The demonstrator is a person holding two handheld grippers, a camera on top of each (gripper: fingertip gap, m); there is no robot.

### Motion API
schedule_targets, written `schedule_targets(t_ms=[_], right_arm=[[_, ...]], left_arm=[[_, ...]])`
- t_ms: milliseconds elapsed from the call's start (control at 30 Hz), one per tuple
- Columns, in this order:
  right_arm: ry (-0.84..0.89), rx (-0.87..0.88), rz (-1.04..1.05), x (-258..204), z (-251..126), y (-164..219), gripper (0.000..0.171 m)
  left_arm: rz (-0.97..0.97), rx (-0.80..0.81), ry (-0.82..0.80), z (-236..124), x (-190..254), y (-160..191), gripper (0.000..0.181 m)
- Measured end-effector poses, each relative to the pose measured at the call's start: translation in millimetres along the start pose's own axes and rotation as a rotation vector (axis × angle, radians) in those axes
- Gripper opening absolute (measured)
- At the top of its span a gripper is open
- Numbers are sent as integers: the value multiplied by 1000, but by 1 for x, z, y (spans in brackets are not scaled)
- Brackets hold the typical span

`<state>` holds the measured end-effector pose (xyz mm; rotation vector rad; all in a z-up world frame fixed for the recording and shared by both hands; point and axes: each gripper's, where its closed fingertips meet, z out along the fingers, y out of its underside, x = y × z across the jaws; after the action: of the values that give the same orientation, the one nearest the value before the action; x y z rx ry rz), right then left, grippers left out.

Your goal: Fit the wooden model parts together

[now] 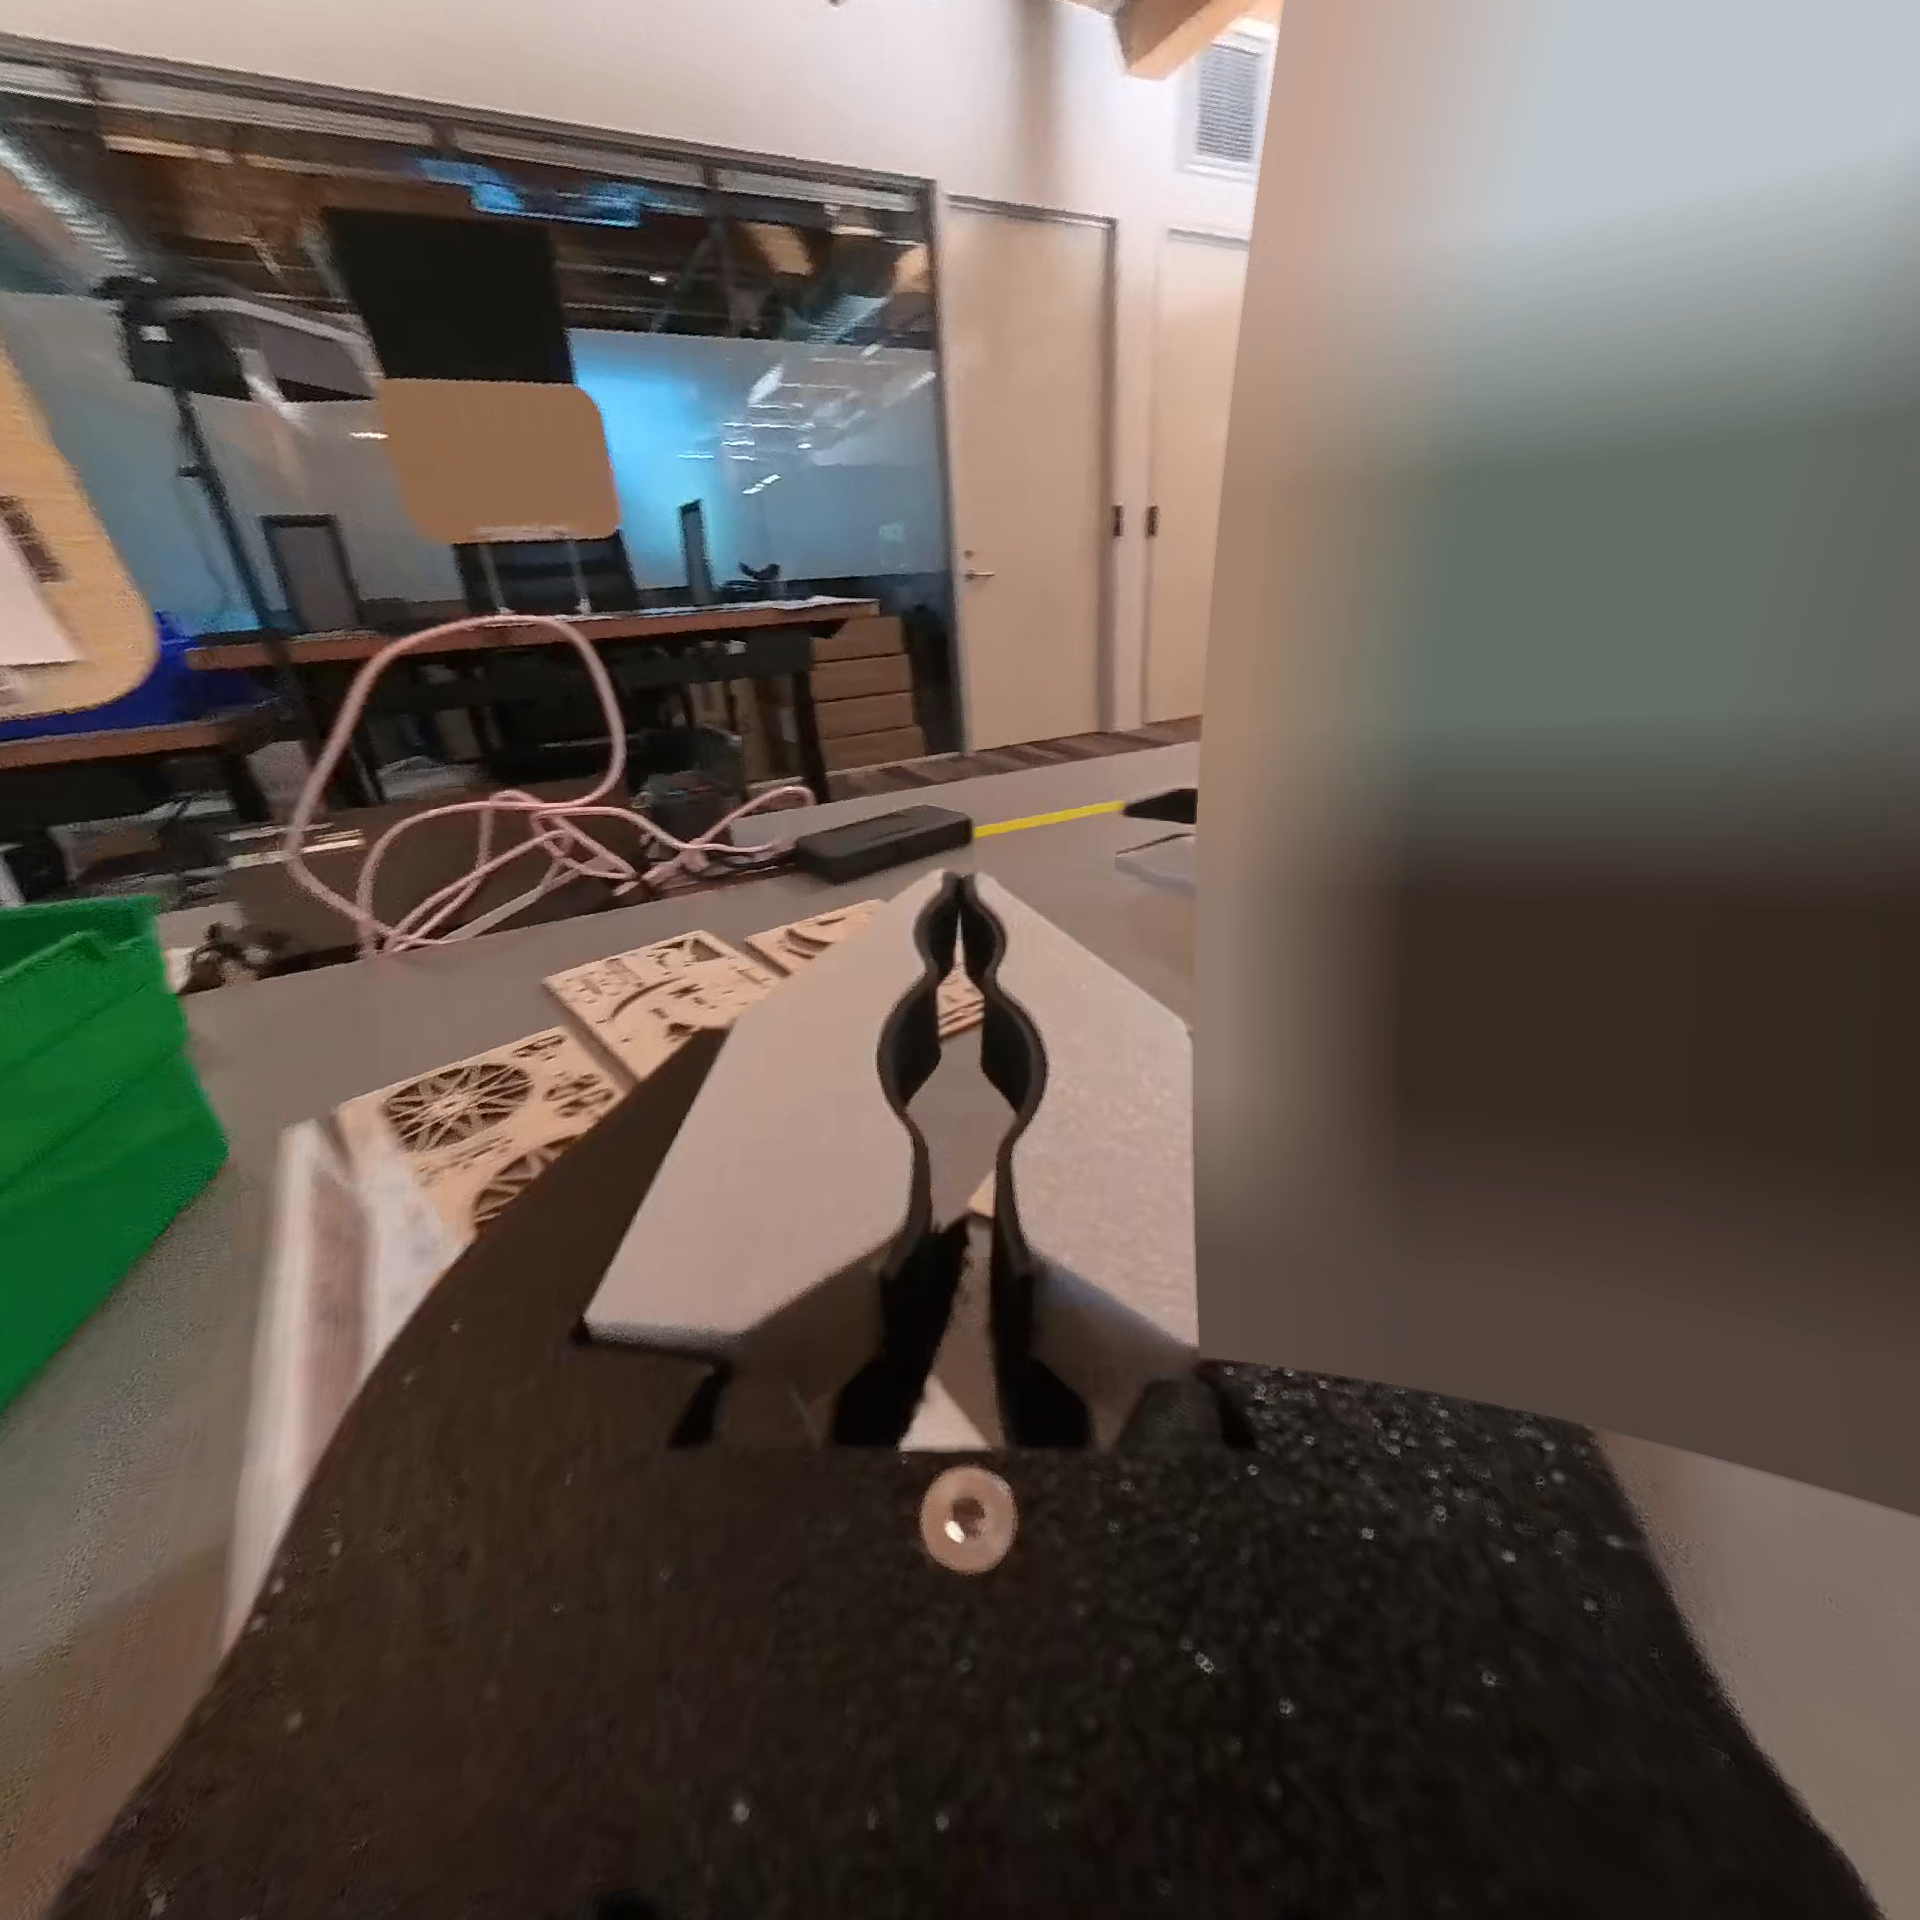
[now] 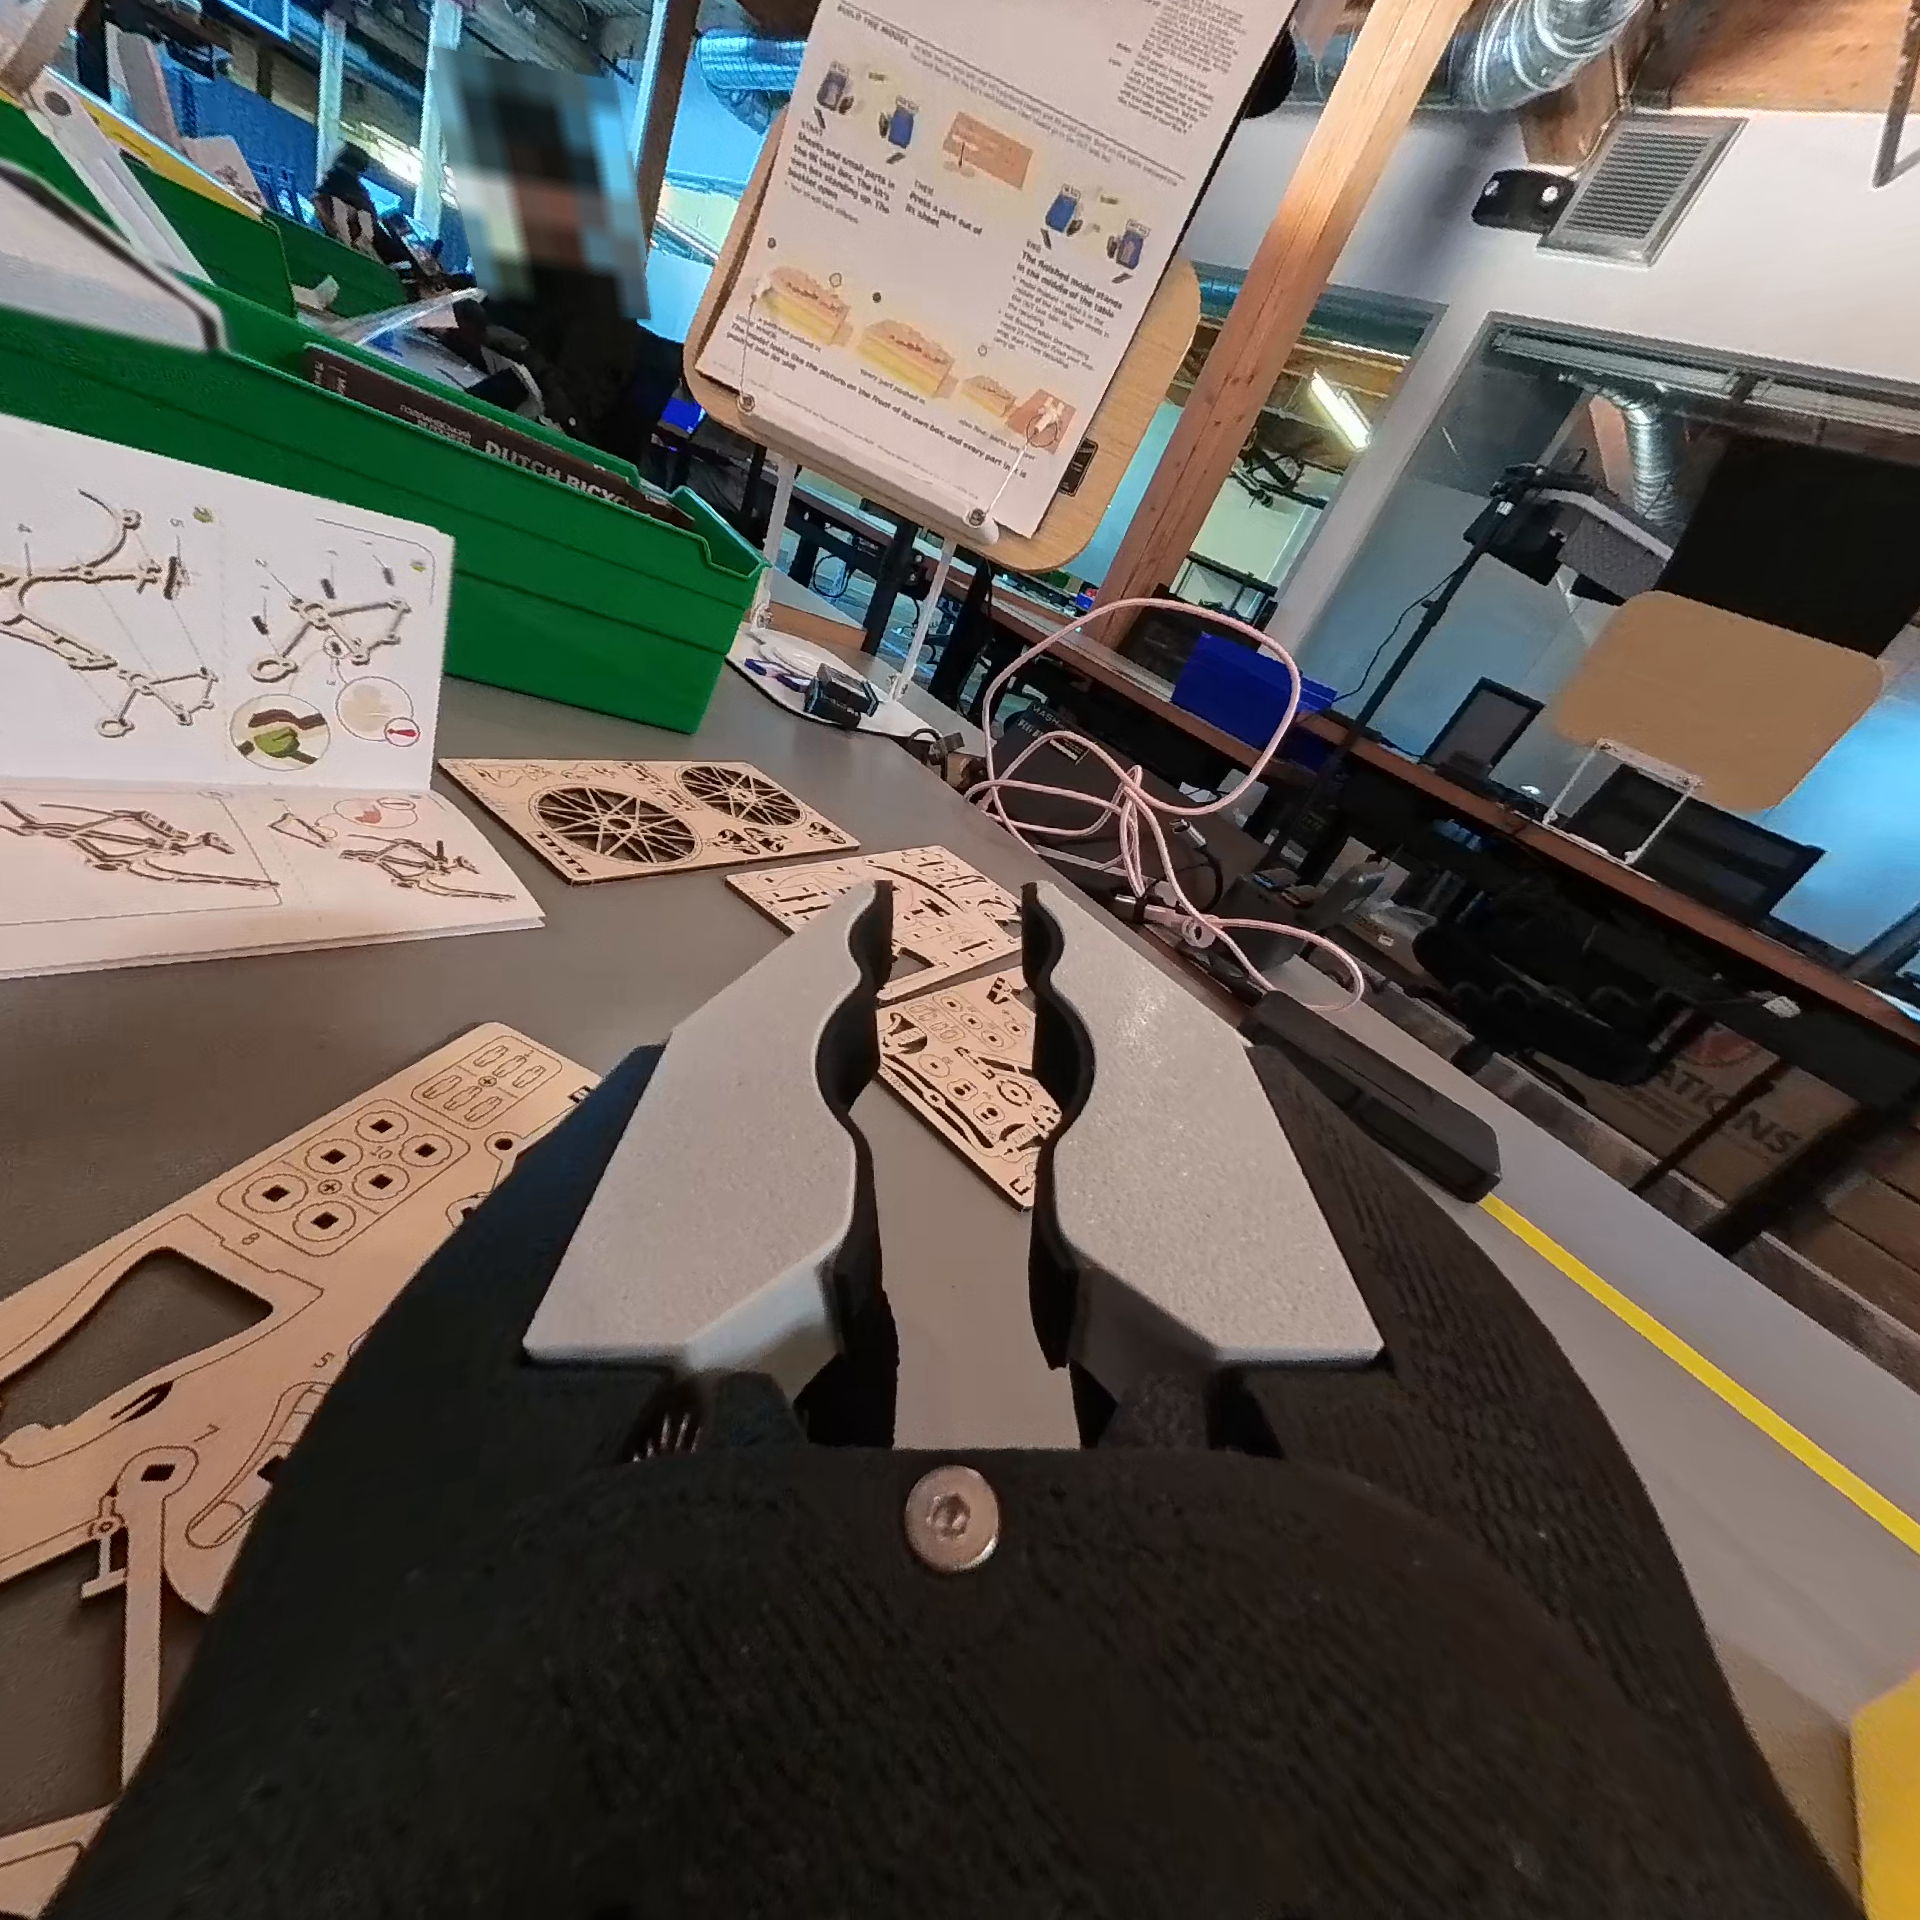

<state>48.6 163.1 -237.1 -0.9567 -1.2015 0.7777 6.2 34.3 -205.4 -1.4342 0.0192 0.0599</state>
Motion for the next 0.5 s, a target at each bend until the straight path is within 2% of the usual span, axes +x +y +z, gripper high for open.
schedule_targets(t_ms=[33,100,300,433,467,500], right_arm=[[0,-1,-1,0,0,0,23],[0,-3,-3,0,0,0,23],[4,-7,-5,0,0,1,23],[3,-10,-11,0,0,1,23],[2,-11,-13,-1,0,1,23],[2,-12,-15,-1,0,1,23]], left_arm=[[-8,1,-23,-5,-8,-1,0],[-13,-24,-64,-15,-23,2,0],[22,-257,-136,-47,-45,33,0],[164,-367,-252,-69,-66,47,0],[213,-409,-282,-74,-72,53,2],[247,-456,-308,-78,-77,61,13]])
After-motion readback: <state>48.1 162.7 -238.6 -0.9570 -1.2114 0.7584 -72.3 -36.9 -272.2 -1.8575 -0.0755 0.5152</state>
